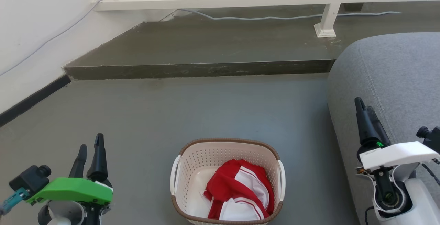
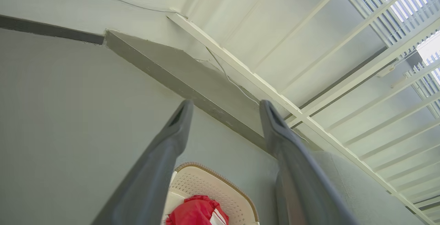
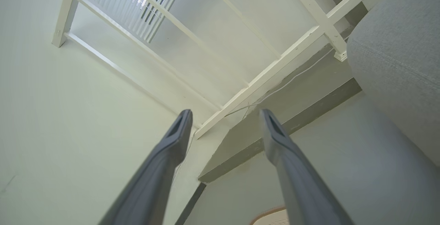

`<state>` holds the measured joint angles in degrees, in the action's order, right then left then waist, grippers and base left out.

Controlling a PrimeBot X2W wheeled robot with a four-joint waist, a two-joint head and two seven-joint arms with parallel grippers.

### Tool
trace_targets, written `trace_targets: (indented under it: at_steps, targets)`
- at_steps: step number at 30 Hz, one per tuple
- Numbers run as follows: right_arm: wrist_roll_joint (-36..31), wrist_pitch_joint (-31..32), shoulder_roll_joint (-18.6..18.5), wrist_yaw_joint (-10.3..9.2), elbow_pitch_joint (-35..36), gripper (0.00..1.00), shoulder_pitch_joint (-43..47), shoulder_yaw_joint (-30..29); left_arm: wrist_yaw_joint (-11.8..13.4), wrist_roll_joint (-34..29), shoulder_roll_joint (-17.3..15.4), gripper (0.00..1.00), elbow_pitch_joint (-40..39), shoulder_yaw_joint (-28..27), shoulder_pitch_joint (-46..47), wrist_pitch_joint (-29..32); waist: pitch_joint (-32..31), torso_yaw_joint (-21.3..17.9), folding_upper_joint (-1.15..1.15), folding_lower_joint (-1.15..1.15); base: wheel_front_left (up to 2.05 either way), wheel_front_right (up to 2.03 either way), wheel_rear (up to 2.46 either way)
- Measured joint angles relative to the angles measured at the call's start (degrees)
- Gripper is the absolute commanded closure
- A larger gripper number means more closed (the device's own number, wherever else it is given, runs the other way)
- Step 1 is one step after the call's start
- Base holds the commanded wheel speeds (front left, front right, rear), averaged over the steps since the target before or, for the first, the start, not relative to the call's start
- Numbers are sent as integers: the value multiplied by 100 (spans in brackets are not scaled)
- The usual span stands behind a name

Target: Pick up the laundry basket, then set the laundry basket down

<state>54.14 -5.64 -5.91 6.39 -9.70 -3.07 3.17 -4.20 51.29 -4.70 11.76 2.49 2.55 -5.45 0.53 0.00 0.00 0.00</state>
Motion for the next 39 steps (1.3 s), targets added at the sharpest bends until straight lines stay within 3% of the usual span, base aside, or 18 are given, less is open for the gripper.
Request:
trace_targets:
  at_steps: [14, 39]
  targets:
    - [-1332, -287, 43, -297, 35, 0, -1, 155, 180, -1210, 33, 0, -105, 156, 1, -279, 19, 12, 0, 0, 0, 0, 0]
    - [-3416, -783, 89, -410, 159, 0, -59, 298, 196, -3205, 137, 0, -275, 294, 18, -794, 39, 6, 0, 0, 0, 0, 0]
